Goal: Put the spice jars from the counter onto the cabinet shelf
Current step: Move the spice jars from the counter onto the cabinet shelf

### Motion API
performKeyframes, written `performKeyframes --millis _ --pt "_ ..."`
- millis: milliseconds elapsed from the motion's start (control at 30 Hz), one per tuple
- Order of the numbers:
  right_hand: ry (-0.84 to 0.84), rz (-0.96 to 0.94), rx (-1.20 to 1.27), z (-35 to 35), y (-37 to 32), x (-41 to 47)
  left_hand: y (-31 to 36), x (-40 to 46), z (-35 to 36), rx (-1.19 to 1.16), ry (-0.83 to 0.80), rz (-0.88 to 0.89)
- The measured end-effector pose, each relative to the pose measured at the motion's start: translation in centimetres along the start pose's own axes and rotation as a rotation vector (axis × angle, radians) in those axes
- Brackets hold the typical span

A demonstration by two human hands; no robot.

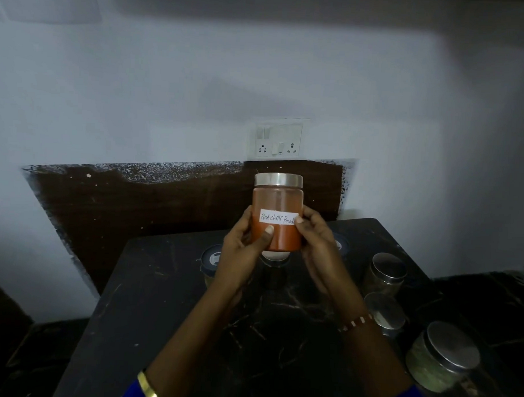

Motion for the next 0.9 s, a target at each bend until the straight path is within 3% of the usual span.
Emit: performKeyframes --millis 300,567,800,900 --pt "-0.121 -0.170 -0.033 3.5 -7.0 3.7 7.8 3.2 -1.7 0.003 0.038 0.186" --pt "-0.118 -0.506 -0.407 9.2 -20.0 8.1 20.4 8.2 -3.3 0.135 0.122 0.466" --pt "-0.176 -0.699 -0.384 13.2 -29.8 11.2 30.9 11.6 -3.9 0.222 0.114 0.699" --pt "-0.157 -0.732 -0.381 14.3 -32.6 13.4 34.1 13.6 -4.3 0.261 0.125 0.711"
Point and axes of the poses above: each hand's wrist, its own x-axis towards the middle knuckle, its own z-axis out of the palm, y = z × x, the point moved 3 cm from there along x, towards the middle knuckle, and after that the axes turned 3 degrees about -y, right-handed, at the moved point
